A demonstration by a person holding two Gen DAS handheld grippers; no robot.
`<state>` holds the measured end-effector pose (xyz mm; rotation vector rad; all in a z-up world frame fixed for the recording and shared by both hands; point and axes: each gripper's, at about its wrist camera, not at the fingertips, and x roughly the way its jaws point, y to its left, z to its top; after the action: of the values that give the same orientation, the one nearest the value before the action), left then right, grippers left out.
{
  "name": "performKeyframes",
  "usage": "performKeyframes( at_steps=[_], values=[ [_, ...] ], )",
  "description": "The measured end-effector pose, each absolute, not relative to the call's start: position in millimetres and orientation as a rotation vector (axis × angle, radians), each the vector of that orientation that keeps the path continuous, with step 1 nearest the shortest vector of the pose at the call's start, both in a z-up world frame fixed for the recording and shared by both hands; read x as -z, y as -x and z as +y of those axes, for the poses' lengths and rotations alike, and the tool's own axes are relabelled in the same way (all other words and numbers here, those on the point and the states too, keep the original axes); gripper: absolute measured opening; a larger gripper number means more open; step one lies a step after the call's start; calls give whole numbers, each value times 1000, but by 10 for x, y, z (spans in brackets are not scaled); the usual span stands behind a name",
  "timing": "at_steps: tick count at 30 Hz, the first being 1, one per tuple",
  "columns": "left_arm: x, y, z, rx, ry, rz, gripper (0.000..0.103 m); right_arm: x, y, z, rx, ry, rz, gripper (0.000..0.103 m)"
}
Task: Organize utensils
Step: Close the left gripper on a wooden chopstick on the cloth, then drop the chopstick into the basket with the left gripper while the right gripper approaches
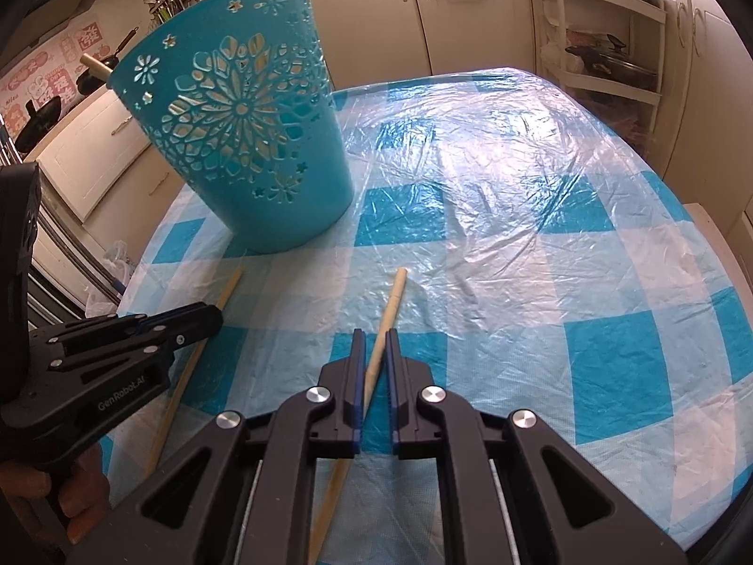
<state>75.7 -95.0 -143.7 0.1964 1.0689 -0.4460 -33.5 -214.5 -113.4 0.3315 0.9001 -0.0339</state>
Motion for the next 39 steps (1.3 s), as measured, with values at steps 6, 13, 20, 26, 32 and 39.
performKeyframes(
  at_steps=[6,13,20,26,32,39],
  values=[
    [1438,-753,-1064,435,-309,1037,11,1134,315,-2104,23,-315,892,9],
    [1412,-712,-865,453,-259,1059,5,1148,310,-2039,32,-278,867,9],
    [1256,-569,-618,447,-222,1042,5,1141,309,-2034,35,-266,866,10],
    [1052,-403,-593,468,-211,985,5,1135,307,-1995,33,-250,861,14],
    [767,-259,-570,518,-166,931,5,1124,309,-1943,34,-222,861,18],
    [262,-223,-539,606,-54,848,5,1127,312,-1923,31,-210,862,21]
  ],
)
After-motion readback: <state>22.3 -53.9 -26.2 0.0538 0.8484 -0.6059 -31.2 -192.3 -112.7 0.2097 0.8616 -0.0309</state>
